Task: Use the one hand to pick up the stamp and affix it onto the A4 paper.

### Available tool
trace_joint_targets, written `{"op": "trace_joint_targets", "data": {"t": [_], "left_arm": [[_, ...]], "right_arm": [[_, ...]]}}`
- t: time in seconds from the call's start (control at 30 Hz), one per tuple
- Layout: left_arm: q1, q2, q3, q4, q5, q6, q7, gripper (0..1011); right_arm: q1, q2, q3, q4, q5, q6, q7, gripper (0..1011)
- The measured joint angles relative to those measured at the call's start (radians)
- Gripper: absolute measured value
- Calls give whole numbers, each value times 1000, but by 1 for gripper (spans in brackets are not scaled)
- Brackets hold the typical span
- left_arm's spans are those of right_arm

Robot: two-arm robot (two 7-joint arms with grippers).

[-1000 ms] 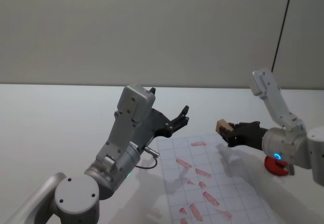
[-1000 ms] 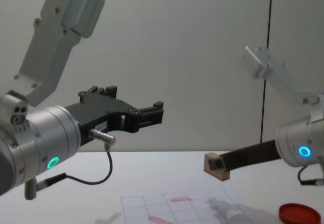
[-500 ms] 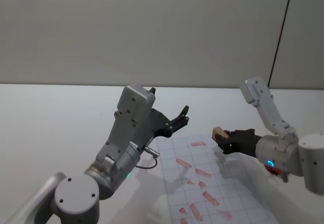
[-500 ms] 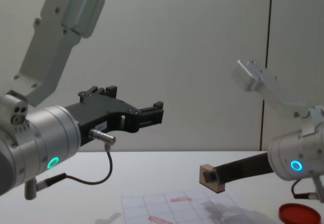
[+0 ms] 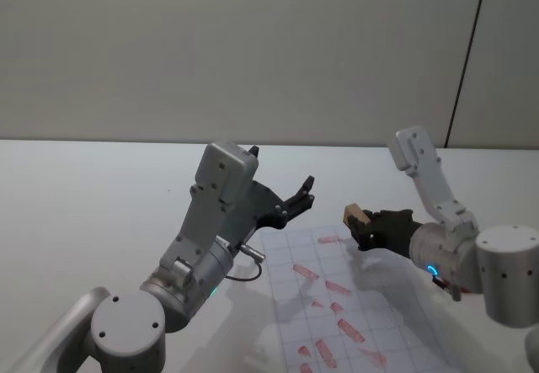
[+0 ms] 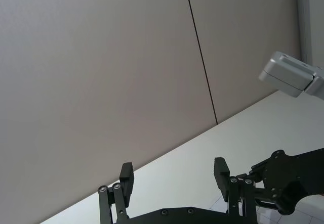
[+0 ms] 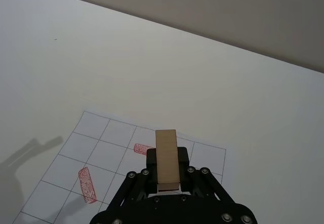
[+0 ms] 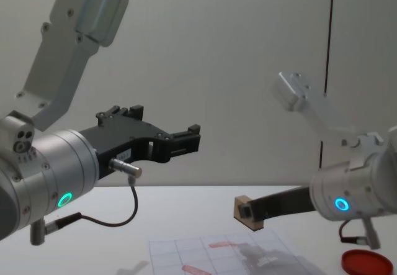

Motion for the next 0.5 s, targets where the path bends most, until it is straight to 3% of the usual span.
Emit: {"op": "trace_joint_targets", "data": {"t": [0.5], "left_arm": [[0, 0, 0, 0, 0, 0, 0, 1002]], "right_arm": [[-31, -29, -35, -21, 35, 1, -100, 217]]}}
